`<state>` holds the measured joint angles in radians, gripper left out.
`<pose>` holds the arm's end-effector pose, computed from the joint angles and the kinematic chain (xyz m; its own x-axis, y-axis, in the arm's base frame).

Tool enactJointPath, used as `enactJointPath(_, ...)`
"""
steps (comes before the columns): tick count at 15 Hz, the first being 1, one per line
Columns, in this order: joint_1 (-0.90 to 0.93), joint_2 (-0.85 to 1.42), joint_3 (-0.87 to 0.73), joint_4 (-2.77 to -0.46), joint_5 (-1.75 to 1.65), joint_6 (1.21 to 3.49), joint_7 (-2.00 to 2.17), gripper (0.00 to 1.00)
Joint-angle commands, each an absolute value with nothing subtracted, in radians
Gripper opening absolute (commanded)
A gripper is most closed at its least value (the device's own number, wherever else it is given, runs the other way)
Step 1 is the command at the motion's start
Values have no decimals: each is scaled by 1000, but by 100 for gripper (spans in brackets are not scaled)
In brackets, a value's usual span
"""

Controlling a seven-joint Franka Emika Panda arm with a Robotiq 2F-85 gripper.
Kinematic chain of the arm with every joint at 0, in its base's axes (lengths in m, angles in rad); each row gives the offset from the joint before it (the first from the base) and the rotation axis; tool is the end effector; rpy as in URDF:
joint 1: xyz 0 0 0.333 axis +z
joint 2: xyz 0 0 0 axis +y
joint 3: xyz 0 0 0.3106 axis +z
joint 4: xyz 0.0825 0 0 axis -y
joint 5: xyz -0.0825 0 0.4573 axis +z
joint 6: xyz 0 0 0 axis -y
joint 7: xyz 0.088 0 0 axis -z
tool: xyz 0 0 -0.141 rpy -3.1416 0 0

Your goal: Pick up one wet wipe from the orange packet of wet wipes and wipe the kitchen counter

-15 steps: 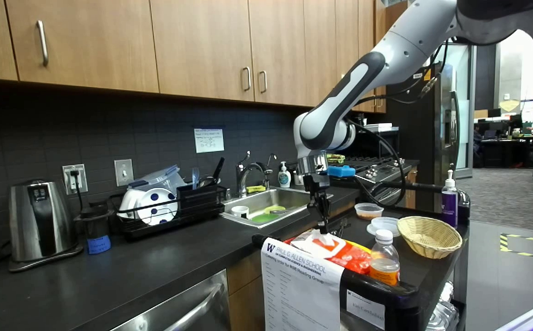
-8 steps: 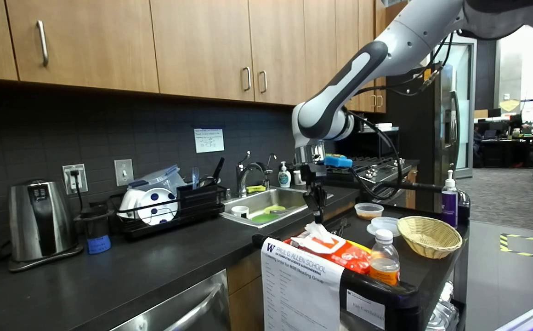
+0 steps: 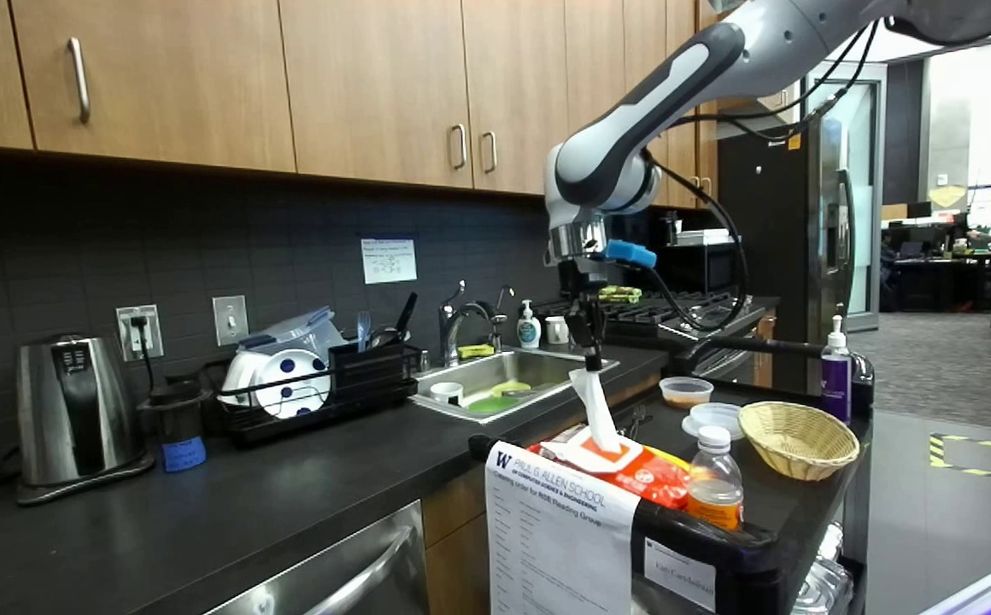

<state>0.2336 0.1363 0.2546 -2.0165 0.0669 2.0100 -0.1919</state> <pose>0.5436 0.2953 0.2980 0.7876 0.6044 -0.1200 0.5937 -0.7964 -0.1151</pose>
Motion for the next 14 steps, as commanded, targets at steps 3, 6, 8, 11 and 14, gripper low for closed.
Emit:
enactJointPath(3, 217, 40, 230, -1967, 35, 1956, -208, 0)
enactJointPath(6, 206, 5, 215, -1939, -2, 1950, -205, 0)
enactJointPath(8, 197, -17, 204, -1929, -39, 1948, -197, 0)
enactJointPath(11, 181, -45, 187, -1917, -80, 1927, -203, 0)
enactJointPath(14, 170, -65, 173, -1967, -86, 1933, -197, 0)
